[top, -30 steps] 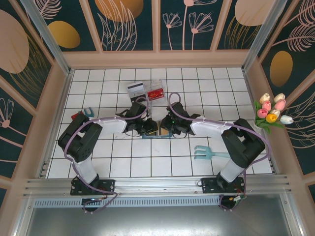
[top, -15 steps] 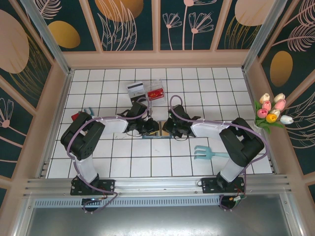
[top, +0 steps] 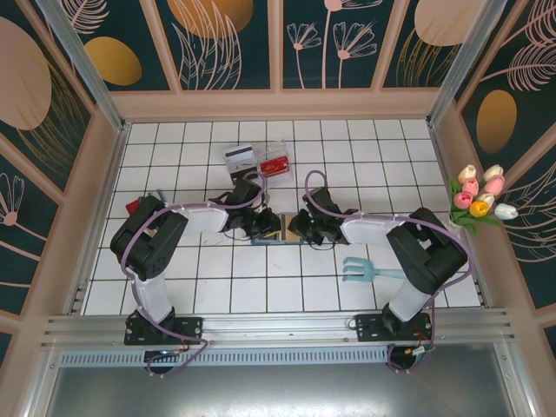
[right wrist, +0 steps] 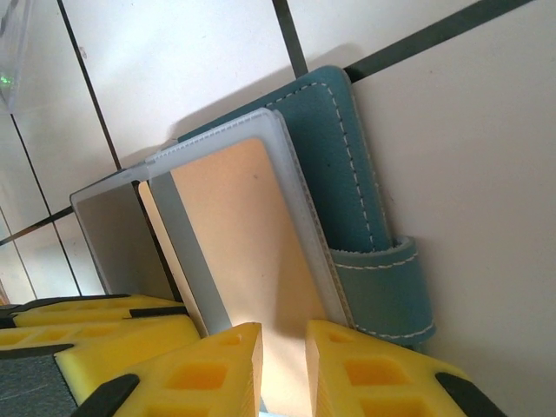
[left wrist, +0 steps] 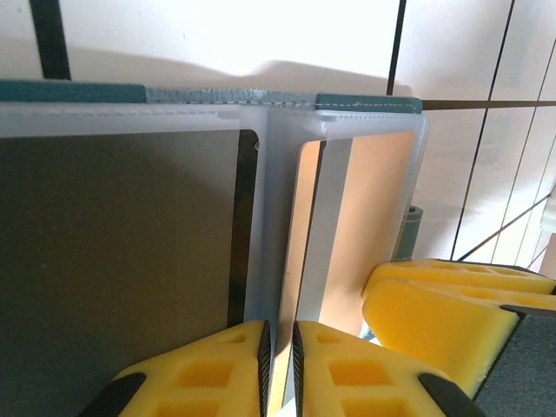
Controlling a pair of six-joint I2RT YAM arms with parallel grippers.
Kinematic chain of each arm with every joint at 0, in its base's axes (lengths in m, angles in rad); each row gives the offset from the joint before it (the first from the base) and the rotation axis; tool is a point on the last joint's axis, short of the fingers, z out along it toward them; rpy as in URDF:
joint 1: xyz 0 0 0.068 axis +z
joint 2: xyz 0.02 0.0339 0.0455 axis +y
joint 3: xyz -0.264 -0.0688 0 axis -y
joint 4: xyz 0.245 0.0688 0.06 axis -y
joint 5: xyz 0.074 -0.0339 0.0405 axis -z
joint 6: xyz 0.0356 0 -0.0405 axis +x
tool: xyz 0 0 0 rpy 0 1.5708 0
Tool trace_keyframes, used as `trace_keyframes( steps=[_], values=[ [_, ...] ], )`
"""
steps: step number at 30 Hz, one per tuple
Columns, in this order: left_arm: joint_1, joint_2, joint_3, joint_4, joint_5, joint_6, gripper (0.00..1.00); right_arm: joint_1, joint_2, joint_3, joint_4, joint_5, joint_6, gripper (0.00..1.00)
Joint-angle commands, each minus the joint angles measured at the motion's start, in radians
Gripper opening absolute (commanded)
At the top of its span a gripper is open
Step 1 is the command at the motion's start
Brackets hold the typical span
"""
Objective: Take the credit cards out of the card holder
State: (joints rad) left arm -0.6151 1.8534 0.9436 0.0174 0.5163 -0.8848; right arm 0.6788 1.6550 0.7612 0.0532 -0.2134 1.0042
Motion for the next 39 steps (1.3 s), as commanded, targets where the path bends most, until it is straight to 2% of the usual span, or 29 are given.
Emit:
trace_keyframes(
  steps=[1, 11, 22, 31, 39],
  values=[
    [0.002, 0.029, 0.009, -0.025, -0.001, 0.014, 0.19, -0.009, 0.005, -0.025, 0.018, -0.031, 0.017, 0.22],
    [0.000, 0.019, 0.009, 0.004, 0.011, 0.031, 0.18, -0.014, 0.027, -0.023, 0.040, -0.061, 0.021, 0.22],
    [0.003, -0.015, 0.009, -0.028, -0.019, 0.074, 0.11, -0.019, 0.026, -0.023, 0.014, -0.040, 0.017, 0.22],
    [0.007, -0.039, 0.012, -0.055, -0.038, 0.108, 0.00, -0.022, 0.023, -0.025, -0.005, -0.025, 0.016, 0.22],
    [0.019, -0.065, 0.014, -0.119, -0.092, 0.148, 0.00, -0.035, 0.007, -0.031, -0.012, -0.021, 0.006, 0.22]
  ],
)
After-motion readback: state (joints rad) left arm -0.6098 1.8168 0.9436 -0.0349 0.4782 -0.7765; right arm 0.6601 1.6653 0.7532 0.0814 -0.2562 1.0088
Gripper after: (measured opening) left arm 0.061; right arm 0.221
